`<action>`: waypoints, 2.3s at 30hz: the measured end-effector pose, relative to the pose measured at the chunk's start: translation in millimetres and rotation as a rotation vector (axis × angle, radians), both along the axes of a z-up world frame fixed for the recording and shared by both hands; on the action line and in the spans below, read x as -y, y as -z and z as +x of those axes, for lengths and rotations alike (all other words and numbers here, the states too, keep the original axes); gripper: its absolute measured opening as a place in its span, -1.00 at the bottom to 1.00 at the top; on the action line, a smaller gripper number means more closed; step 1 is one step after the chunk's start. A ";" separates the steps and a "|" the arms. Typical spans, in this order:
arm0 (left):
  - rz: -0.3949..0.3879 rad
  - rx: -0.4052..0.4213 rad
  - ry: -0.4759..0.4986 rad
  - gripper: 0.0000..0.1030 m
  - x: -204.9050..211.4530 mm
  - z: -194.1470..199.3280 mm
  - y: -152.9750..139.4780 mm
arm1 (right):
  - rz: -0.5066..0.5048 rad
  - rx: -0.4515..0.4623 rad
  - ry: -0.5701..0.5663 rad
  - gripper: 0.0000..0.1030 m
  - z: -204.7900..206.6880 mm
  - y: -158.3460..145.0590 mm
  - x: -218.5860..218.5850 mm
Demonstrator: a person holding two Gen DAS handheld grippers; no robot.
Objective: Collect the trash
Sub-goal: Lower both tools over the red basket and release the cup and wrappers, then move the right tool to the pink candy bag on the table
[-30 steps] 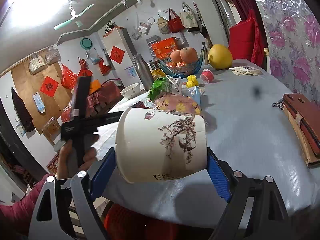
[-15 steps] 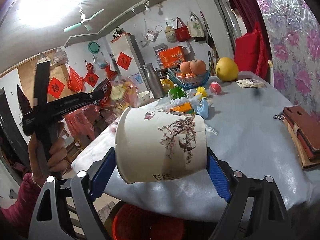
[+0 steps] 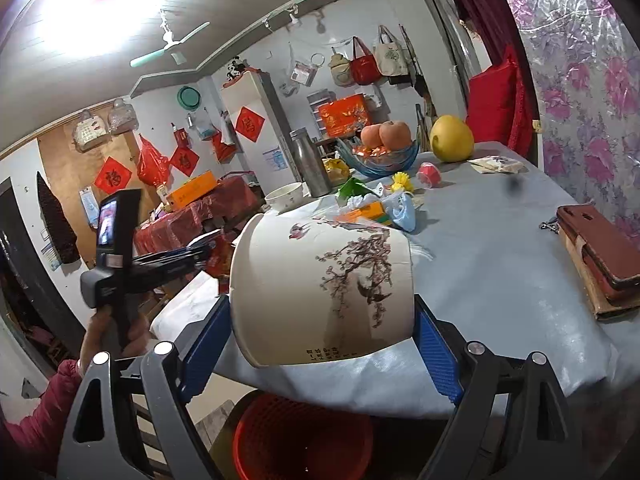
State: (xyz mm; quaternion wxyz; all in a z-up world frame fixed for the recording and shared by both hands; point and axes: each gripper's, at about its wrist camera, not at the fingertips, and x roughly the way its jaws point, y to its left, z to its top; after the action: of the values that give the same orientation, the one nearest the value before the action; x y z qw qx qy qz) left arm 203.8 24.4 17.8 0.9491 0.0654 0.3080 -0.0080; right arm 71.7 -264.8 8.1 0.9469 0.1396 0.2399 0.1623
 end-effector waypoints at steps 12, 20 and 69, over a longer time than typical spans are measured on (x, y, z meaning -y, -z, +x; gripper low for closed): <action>-0.199 0.108 0.076 -0.39 -30.7 -112.0 -29.0 | -0.175 -0.114 -0.212 0.66 -27.7 21.0 -64.3; -0.229 0.048 0.100 -0.38 -33.9 -137.9 4.8 | -0.447 -0.399 -0.352 0.66 -9.6 127.3 -135.7; -0.051 -0.231 0.099 0.85 24.8 -134.4 138.7 | -0.286 -0.278 -0.019 0.87 -36.9 91.2 -17.3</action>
State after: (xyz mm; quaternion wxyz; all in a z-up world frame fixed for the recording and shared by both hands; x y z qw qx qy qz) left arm 69.5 -0.4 -121.0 0.9071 0.0552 0.4114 -0.0702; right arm 34.8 -247.4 -83.1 0.9132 0.0226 0.3902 0.1149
